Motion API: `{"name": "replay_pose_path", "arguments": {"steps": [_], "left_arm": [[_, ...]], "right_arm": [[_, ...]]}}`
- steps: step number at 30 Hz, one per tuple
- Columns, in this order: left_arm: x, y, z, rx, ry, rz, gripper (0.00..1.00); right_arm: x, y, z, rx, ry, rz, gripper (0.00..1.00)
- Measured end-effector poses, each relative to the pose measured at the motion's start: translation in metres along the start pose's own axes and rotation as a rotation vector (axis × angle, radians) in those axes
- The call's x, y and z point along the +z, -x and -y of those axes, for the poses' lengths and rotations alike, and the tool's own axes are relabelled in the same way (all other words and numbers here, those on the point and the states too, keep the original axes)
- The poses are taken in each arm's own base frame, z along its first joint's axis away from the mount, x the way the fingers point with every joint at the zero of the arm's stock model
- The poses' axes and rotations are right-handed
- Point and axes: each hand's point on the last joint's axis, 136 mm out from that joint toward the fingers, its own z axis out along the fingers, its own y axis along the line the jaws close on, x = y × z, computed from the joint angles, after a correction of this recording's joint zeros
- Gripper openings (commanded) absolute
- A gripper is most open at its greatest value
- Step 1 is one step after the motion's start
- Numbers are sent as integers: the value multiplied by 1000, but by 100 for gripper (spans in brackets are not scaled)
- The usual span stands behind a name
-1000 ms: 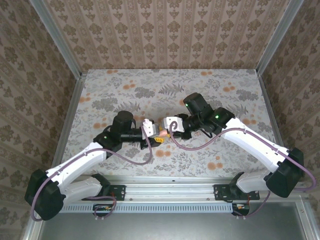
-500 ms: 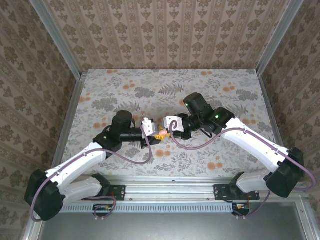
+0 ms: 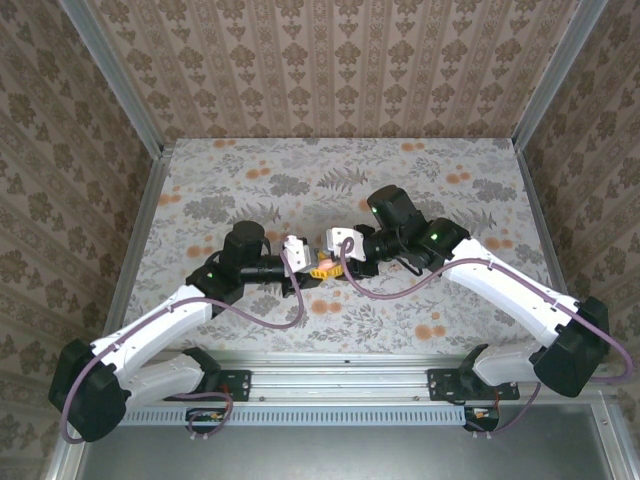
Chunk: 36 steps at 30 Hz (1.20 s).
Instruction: Insert the wireless bluetooth earbuds into the charging case
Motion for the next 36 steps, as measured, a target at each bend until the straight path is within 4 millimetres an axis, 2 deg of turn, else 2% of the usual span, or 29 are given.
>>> {"name": "replay_pose_path", "arguments": {"steps": [12, 20, 28, 32, 36], "left_arm": [[0, 2, -2, 9, 11, 7, 12], [0, 2, -1, 3, 3, 7, 12], [-2, 6, -4, -9, 25, 46, 11], [-5, -6, -13, -59, 76, 71, 11], [-10, -28, -27, -141, 171, 78, 11]], "right_arm": [[-7, -1, 7, 52, -24, 12, 45], [-32, 2, 42, 93, -158, 73, 45], [-34, 1, 48, 134, -179, 90, 45], [-38, -2, 50, 192, -196, 88, 45], [-38, -8, 51, 282, -209, 65, 44]]}}
